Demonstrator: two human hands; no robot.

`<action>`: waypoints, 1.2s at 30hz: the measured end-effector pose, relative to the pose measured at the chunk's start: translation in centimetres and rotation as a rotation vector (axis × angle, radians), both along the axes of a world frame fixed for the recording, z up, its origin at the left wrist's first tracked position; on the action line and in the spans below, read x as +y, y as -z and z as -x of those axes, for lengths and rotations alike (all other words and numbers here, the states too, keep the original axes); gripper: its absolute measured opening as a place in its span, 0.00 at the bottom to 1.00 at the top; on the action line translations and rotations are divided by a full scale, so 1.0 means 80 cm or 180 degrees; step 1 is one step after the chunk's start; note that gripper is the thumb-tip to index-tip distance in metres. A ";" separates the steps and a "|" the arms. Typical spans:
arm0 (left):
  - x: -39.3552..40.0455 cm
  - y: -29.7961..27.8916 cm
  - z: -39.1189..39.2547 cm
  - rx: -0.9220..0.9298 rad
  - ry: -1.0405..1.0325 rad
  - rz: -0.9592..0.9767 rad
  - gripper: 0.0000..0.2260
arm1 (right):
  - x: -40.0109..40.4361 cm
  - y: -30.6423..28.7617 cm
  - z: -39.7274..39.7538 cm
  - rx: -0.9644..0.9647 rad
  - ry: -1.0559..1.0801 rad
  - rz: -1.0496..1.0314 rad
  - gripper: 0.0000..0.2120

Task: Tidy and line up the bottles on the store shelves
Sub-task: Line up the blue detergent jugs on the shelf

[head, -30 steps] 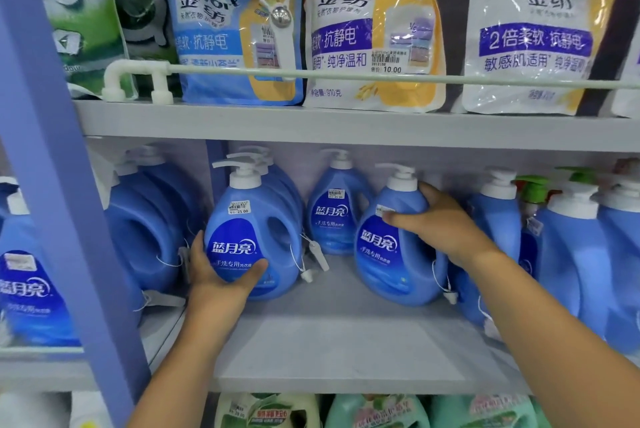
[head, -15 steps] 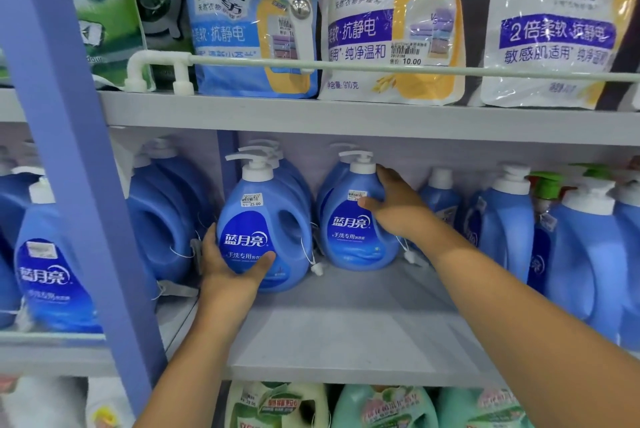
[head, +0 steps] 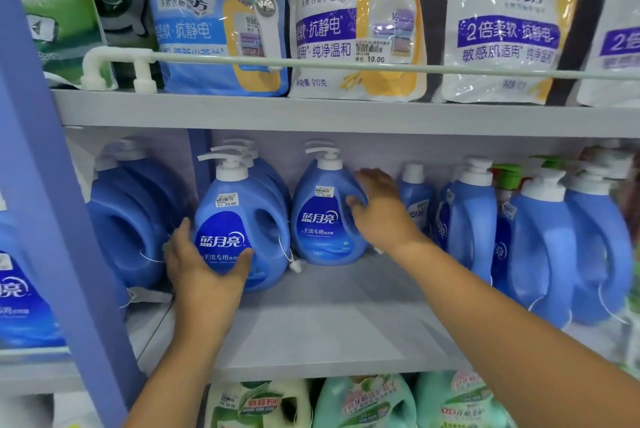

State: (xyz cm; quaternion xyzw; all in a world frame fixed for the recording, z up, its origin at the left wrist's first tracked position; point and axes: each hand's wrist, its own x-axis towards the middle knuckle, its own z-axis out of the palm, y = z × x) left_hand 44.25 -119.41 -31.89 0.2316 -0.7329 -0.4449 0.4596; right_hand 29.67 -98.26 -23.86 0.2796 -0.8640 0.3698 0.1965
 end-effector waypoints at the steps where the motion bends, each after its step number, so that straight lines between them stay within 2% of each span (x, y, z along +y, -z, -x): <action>1: 0.018 -0.007 -0.007 0.0211 -0.0162 0.0348 0.38 | 0.026 -0.003 -0.021 0.0176 0.0078 0.0371 0.20; 3: 0.070 -0.021 -0.017 0.0680 0.0044 0.0694 0.24 | 0.093 -0.009 -0.067 0.0788 0.0436 0.1073 0.15; 5: 0.125 -0.028 -0.010 0.0708 0.1049 0.0384 0.10 | 0.168 -0.006 -0.097 0.1373 0.1030 0.1395 0.10; 6: 0.154 -0.029 0.001 0.0553 0.1572 0.0172 0.06 | 0.201 0.000 -0.096 0.1381 0.1365 0.1479 0.09; 8: 0.210 -0.029 0.032 0.0149 0.2287 -0.0104 0.05 | 0.246 0.011 -0.083 0.0774 0.1740 0.1536 0.12; 10: 0.264 -0.035 0.064 -0.0175 0.2702 -0.0192 0.06 | 0.264 0.021 -0.073 0.0039 0.1590 0.1467 0.15; 12: 0.306 -0.036 0.099 -0.0468 0.2756 -0.0203 0.07 | 0.268 0.030 -0.070 -0.0089 0.1292 0.1250 0.16; 14: 0.332 -0.038 0.125 -0.0749 0.2522 -0.0199 0.06 | 0.271 0.037 -0.068 -0.0123 0.1165 0.1012 0.20; 17: 0.350 -0.045 0.138 -0.0977 0.2356 -0.0213 0.14 | 0.282 0.046 -0.064 -0.0316 0.1153 0.0742 0.32; 18: 0.352 -0.048 0.134 -0.1000 0.2385 -0.0279 0.15 | 0.286 0.050 -0.062 -0.0324 0.1128 0.0686 0.32; 23: 0.328 -0.053 0.061 -0.0877 0.1972 -0.0270 0.18 | 0.303 0.055 -0.064 -0.0434 0.0641 0.1216 0.20; 25: 0.322 -0.053 0.014 -0.0766 0.1677 -0.0317 0.18 | 0.299 0.051 -0.059 -0.0618 0.0392 0.1368 0.11; 27: 0.319 -0.051 -0.031 -0.0643 0.1245 -0.0218 0.21 | 0.286 0.049 -0.053 -0.0835 0.0118 0.1457 0.07; 29: 0.313 -0.048 -0.063 -0.0491 0.0757 -0.0074 0.22 | 0.266 0.048 -0.048 -0.0958 -0.0151 0.1437 0.10; 32: 0.290 -0.038 -0.085 -0.0409 0.0013 0.0125 0.24 | 0.228 0.047 -0.045 -0.1101 -0.0669 0.1182 0.22; 34: 0.268 -0.029 -0.088 -0.0464 -0.0436 0.0421 0.27 | 0.197 0.048 -0.042 -0.1091 -0.0770 0.0874 0.28; 36: 0.246 -0.021 -0.091 -0.0541 -0.0828 0.0802 0.26 | 0.164 0.048 -0.038 -0.1035 -0.0807 0.0630 0.28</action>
